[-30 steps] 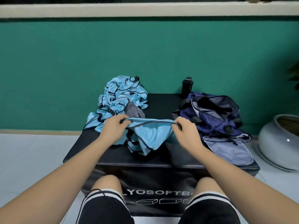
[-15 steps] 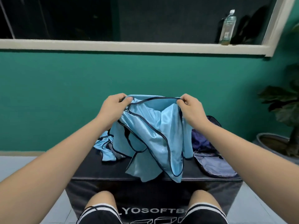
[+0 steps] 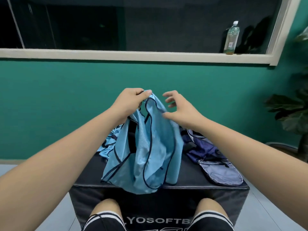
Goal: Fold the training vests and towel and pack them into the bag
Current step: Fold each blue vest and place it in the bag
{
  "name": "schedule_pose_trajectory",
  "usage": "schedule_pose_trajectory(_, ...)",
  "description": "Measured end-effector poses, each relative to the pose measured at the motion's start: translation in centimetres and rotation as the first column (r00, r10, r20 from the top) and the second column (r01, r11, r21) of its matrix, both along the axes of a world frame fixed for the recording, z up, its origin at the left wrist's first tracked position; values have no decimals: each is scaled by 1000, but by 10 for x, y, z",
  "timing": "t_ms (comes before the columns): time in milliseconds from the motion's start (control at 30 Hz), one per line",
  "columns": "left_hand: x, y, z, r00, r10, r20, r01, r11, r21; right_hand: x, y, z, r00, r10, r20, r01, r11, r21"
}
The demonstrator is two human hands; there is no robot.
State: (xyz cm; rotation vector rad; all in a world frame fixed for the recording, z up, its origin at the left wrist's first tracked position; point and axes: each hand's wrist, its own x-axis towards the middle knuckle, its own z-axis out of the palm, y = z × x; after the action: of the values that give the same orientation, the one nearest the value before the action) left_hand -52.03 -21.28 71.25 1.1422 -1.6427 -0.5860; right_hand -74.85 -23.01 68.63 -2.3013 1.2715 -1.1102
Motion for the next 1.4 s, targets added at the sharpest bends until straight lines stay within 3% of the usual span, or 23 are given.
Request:
schedule_pose_trajectory(67,-6,3,4,999,-36,-6,36,999,-1,14,10,9,984,149,98,-157,984,84)
schedule_pose_trajectory(133,-12,7,9,999,-46,18,46,999,-4,23,15,17,977,169,128,-183,978,102)
schedule_pose_trajectory(267,-12,16,20,996,-27,84,29,999,-22,23,3,25,995,50,81,-45,997,-64)
schedule_pose_trajectory(400,-1,26,27,986,56,159,-49,998,-47,-5,-11,34,995,-100,23,102,990,-95)
schedule_pose_trajectory(533,15,31,34,976,129,175,-122,991,-51,-46,-25,36,965,-262,-8,261,963,-73)
schedule_pose_trajectory(700,32,26,35,969,167,184,-158,986,-60,-80,-30,41,944,-312,106,311,950,33)
schedule_pose_trajectory(867,32,16,21,940,213,267,-205,977,-60,-79,-22,52,950,-279,140,282,959,-3)
schedule_pose_trajectory(1133,-25,29,-2,965,-43,257,20,996,89,-26,3,71,987,-103,123,111,992,-56)
schedule_pose_trajectory(1267,-53,31,-11,931,26,363,-20,1000,-20,-6,12,84,994,-73,78,82,989,-126)
schedule_pose_trajectory(1400,-51,24,-9,949,83,304,-57,994,-92,-8,14,93,996,-94,1,92,976,-196)
